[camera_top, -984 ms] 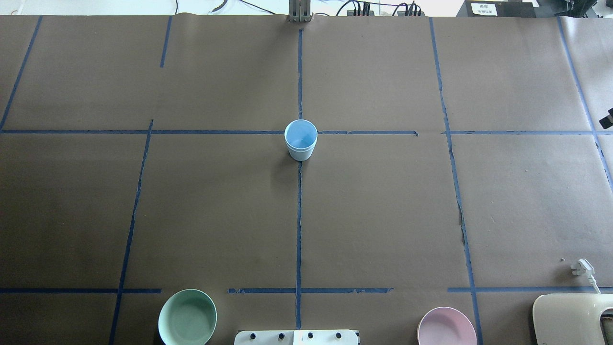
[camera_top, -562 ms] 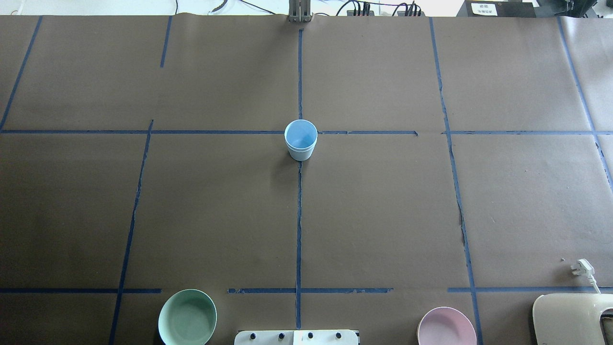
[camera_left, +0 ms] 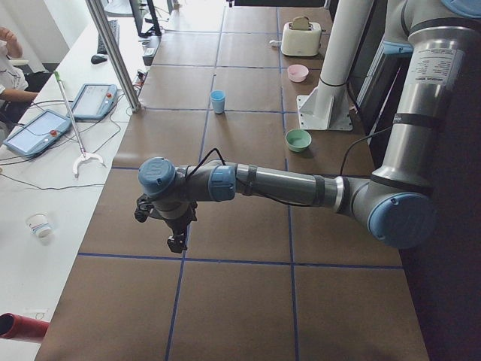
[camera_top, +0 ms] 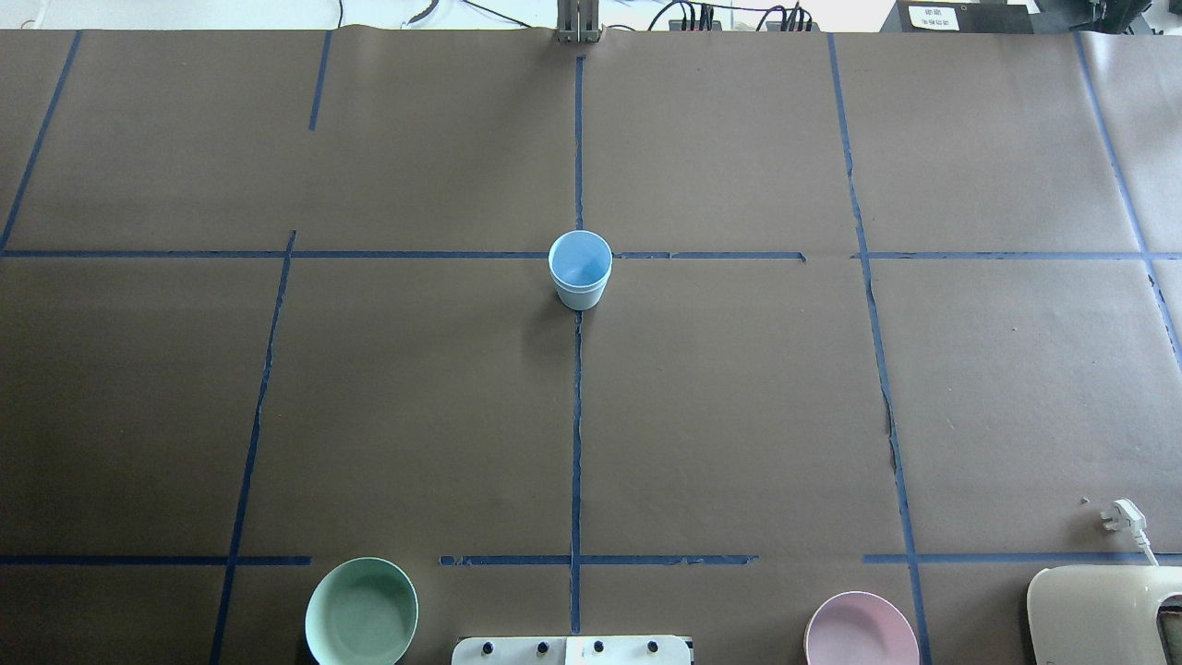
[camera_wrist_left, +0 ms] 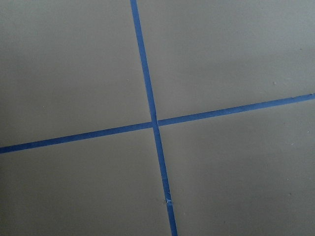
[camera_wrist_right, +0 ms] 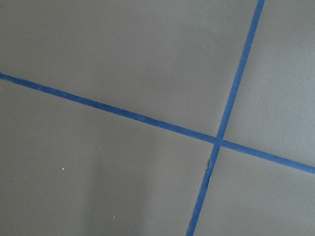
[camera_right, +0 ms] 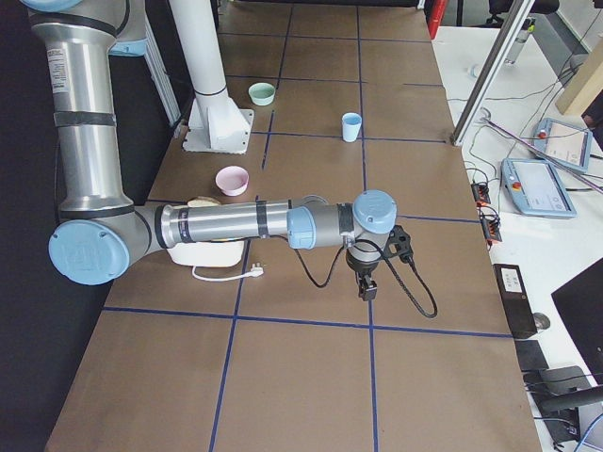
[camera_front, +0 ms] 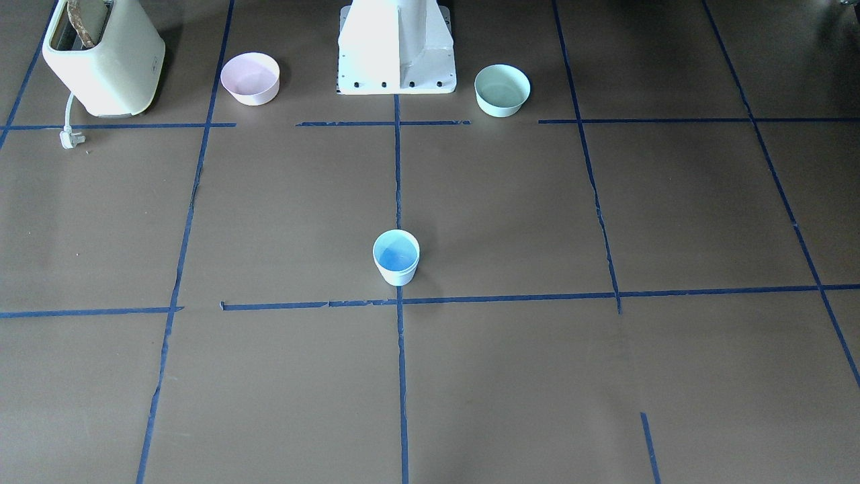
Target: Stack blue cups with both arms
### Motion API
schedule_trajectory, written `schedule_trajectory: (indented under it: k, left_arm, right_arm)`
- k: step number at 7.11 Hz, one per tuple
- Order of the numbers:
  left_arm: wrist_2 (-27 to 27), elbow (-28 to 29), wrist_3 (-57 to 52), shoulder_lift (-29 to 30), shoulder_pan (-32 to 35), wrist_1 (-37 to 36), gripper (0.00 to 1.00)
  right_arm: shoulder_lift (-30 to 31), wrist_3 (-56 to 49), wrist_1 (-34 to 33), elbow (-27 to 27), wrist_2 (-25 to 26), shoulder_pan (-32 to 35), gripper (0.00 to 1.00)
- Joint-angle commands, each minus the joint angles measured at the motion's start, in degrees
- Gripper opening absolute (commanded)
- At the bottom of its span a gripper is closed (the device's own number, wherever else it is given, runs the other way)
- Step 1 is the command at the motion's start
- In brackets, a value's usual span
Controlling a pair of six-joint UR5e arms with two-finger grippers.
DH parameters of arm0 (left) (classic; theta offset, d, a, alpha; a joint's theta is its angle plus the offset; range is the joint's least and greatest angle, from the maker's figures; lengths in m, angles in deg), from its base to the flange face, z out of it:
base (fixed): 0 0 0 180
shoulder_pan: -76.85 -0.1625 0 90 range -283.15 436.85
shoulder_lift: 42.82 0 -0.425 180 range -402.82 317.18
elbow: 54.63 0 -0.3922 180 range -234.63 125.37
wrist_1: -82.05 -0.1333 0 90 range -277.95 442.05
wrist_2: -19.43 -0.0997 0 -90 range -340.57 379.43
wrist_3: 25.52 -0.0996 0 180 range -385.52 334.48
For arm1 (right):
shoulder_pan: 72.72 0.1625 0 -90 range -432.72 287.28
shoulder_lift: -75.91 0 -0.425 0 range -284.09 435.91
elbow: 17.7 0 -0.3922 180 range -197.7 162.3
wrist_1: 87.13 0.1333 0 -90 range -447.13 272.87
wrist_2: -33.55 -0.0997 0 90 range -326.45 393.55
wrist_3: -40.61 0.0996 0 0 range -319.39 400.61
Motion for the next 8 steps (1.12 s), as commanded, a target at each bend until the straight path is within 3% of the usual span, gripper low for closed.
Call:
schedule_trajectory:
  k: [1,3,8]
  left_arm:
    - [0.17,0.55,-0.03,-0.65,0.01,0.01,1.0]
    - [0.26,0.38,2.59,-0.47,0.01,-0.08,1.0]
    - [0.44,-0.32,4.98,-0.47,0.01,0.09,1.0]
  right_arm:
    - [-0.05,0.0,-0.89,-0.05,0.28,-0.56,1.0]
    - [0.39,-0.09,-1.07,-1.8,7.0,-1.52,1.0]
    - [3.99,-0.18,-0.63,-2.77,1.15,-1.53,1.0]
